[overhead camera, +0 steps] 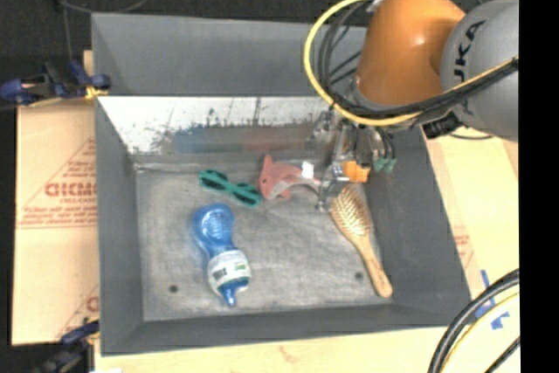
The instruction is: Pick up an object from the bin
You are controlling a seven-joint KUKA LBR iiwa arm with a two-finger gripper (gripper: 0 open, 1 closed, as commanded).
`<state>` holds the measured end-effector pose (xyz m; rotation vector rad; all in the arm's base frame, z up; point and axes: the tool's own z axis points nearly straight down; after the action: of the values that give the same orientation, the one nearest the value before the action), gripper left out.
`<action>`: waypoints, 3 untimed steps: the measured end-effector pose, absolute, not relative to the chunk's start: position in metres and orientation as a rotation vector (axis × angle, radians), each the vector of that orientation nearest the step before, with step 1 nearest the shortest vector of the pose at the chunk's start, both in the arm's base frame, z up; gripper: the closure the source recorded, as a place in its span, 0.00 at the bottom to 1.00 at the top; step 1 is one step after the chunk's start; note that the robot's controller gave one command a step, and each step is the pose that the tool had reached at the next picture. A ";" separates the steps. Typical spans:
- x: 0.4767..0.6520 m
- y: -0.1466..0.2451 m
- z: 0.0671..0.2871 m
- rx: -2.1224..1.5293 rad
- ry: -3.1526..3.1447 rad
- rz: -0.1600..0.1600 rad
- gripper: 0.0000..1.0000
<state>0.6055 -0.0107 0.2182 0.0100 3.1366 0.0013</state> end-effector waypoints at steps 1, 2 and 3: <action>0.623 -0.011 0.154 0.018 3.131 0.003 0.00; 0.633 -0.010 0.126 0.069 3.142 0.003 0.00; 0.641 -0.027 0.158 0.361 3.115 0.001 0.00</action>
Offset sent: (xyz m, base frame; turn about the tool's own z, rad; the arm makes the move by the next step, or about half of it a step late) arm 0.0397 0.0025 -0.0650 0.0688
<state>0.6411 -0.0268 0.1581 0.3614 3.1153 0.0011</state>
